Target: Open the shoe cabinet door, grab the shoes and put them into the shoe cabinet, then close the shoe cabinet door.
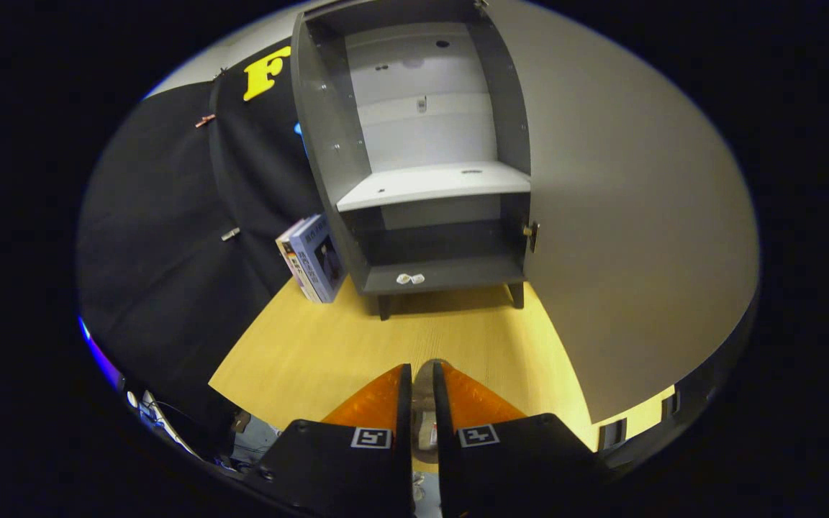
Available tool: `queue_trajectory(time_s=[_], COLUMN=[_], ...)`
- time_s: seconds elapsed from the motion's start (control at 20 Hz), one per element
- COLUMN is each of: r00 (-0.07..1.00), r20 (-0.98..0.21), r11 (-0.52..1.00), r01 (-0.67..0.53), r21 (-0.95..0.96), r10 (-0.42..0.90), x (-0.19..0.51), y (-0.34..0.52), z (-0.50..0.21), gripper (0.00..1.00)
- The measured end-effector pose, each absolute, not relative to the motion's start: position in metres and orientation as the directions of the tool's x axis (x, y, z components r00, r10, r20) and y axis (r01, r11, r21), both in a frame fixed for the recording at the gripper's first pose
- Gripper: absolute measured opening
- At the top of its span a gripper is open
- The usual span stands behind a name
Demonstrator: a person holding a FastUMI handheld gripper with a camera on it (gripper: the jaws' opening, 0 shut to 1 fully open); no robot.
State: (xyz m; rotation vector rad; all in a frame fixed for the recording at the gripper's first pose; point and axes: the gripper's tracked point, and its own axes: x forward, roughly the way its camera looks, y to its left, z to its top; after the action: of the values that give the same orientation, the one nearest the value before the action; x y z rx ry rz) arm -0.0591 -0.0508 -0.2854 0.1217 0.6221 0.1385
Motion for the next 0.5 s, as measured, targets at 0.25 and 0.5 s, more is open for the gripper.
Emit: queue_trajectory(time_s=[0.25,0.5], r00=[0.728,0.675], r20=[-0.670,-0.726], r11=[0.986,0.988], r01=[-0.057,-0.033], r21=[0.155,0.150], r10=[0.147,0.133], x=[-0.051,-0.046], y=[-0.036,-0.028], z=[-0.353,-0.402], gripper=[0.19,0.19])
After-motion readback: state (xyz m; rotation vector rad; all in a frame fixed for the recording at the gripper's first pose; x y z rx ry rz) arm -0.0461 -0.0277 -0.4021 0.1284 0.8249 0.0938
